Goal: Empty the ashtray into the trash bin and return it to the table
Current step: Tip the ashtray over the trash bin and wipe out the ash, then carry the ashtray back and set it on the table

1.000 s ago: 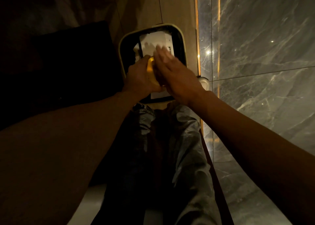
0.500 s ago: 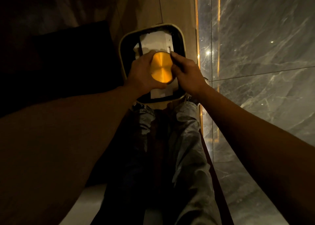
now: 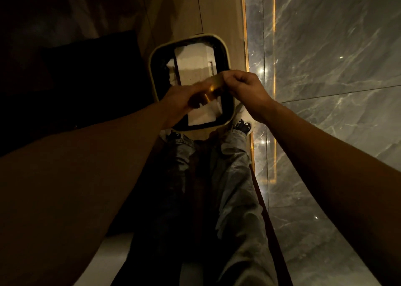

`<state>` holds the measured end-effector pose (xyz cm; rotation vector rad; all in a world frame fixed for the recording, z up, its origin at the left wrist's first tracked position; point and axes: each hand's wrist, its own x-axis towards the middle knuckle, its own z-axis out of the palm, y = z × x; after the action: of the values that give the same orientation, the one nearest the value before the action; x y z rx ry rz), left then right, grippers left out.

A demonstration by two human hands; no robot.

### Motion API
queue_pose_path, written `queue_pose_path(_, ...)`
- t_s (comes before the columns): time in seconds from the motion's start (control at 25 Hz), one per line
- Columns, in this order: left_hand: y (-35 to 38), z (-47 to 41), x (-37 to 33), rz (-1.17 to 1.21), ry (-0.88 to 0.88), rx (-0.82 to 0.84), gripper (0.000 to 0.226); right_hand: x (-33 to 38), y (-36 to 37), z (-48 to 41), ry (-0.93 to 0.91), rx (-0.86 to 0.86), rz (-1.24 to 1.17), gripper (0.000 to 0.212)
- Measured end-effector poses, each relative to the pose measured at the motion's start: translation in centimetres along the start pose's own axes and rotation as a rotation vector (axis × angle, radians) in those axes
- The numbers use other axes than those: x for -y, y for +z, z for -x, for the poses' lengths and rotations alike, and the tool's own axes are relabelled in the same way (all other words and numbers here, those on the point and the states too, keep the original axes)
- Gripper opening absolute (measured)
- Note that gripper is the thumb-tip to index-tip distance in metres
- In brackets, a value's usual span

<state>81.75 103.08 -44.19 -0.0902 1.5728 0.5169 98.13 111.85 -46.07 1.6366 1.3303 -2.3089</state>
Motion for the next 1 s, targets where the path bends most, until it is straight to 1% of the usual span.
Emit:
queue_pose_path(0.08, 0.1, 0.2, -0.3, 0.130, -0.048, 0.041, 0.050, 0.0, -0.4, 0.9, -0.002, 0.025, -0.060, 0.024)
queue_pose_path(0.16, 0.4, 0.8, -0.9, 0.153, -0.106, 0.026, 0.061, 0.1, -0.6, 1.8, -0.015, 0.006, -0.055, 0.018)
queue_pose_path(0.28, 1.4, 2.4, -2.1, 0.139, -0.144, 0.023, 0.059, 0.5, -0.8, 3.0, -0.072, -0.085, 0.031, 0.021)
queue_pose_path(0.36, 2.1, 4.1, -3.0, 0.172, -0.126, 0.001, 0.050, 1.4, -1.1, 4.3, -0.112, -0.141, 0.079, 0.025)
queue_pose_path(0.44, 2.6, 6.1, -4.0, 0.194, -0.067, -0.045, 0.032, 2.8, -1.3, 5.8, -0.128, -0.158, 0.048, 0.026)
queue_pose_path(0.48, 2.8, 7.1, -4.5, 0.179, -0.017, -0.065, 0.026, 3.8, -1.3, 6.7, -0.144, -0.161, 0.020, 0.026)
queue_pose_path(0.68, 3.8, 15.0, -7.3, 0.168, 0.258, -0.155, 0.015, 9.9, -1.2, 12.4, -0.209, -0.228, 0.006, 0.029)
queue_pose_path(0.76, 4.4, 19.4, -8.6, 0.162, 0.342, -0.146, 0.024, 13.1, -1.2, 15.5, -0.229, -0.249, 0.003, 0.028)
queue_pose_path(0.84, 4.4, 23.9, -9.5, 0.124, 0.429, -0.123, 0.040, 16.5, -0.9, 18.8, -0.283, -0.244, 0.000, 0.029)
queue_pose_path(0.92, 3.6, 28.3, -10.3, 0.002, 0.544, -0.128, 0.064, 19.7, -0.2, 22.1, -0.347, -0.219, 0.002, 0.031)
queue_pose_path(1.0, 2.0, 33.3, -10.5, -0.157, 0.657, -0.159, 0.087, 22.7, 1.1, 25.4, -0.410, -0.157, 0.040, 0.036)
